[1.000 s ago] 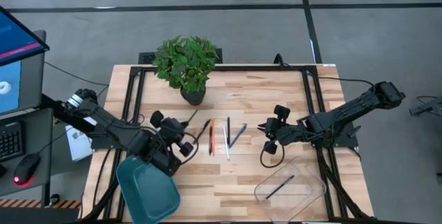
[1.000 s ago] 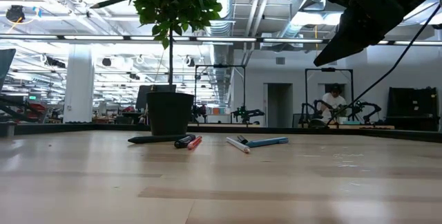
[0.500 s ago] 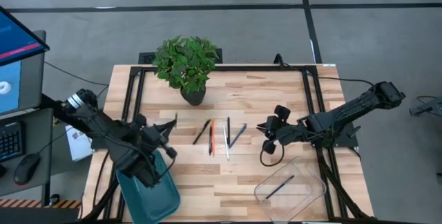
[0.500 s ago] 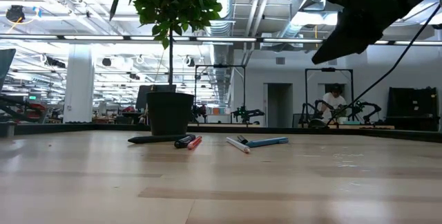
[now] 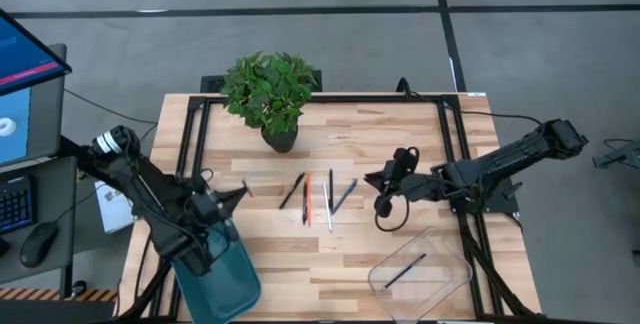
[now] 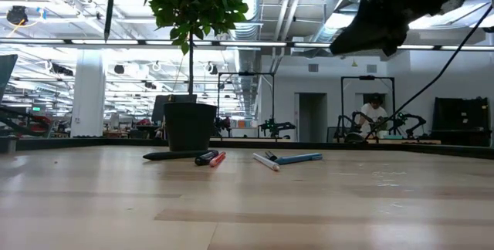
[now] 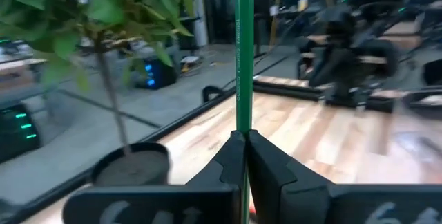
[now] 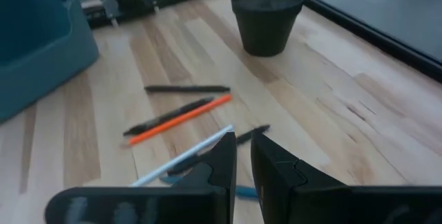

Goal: Sort pens & pencils
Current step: Put the green pencil into the transparent bin

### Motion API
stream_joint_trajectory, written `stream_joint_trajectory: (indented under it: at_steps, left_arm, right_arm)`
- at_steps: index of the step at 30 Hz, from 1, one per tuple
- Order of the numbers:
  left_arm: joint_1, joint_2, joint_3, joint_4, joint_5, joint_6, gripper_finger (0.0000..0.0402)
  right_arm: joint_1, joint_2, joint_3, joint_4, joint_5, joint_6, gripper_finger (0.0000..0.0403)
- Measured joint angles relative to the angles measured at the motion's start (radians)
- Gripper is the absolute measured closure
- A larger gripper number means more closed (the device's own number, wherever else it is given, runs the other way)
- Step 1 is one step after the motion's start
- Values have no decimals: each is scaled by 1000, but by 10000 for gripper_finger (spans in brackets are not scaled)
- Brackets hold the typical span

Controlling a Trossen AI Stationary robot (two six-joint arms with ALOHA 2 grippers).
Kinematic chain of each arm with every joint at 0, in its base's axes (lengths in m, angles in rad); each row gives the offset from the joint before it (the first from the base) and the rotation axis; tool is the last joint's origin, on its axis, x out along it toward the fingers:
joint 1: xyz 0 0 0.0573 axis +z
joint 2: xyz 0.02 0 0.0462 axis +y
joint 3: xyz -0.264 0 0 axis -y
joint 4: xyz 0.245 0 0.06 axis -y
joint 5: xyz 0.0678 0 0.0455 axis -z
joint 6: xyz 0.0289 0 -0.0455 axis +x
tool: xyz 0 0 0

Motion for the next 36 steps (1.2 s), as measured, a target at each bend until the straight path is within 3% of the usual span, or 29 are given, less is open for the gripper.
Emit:
stream_joint_trajectory:
  at_steps: [6,15,28,36]
  left_arm:
    - [-66,0,-33,107,-43,34,401]
    - [-56,1,-33,231,-43,163,401]
    - [46,1,-32,483,-42,452,401]
    - [170,1,2,516,-41,551,401]
  right_arm:
    - [-9,0,0,10,-1,0,335]
    - [-9,0,0,10,-1,0,335]
    - [-30,0,0,12,0,-14,335]
    - [-83,0,0,79,0,-66,335]
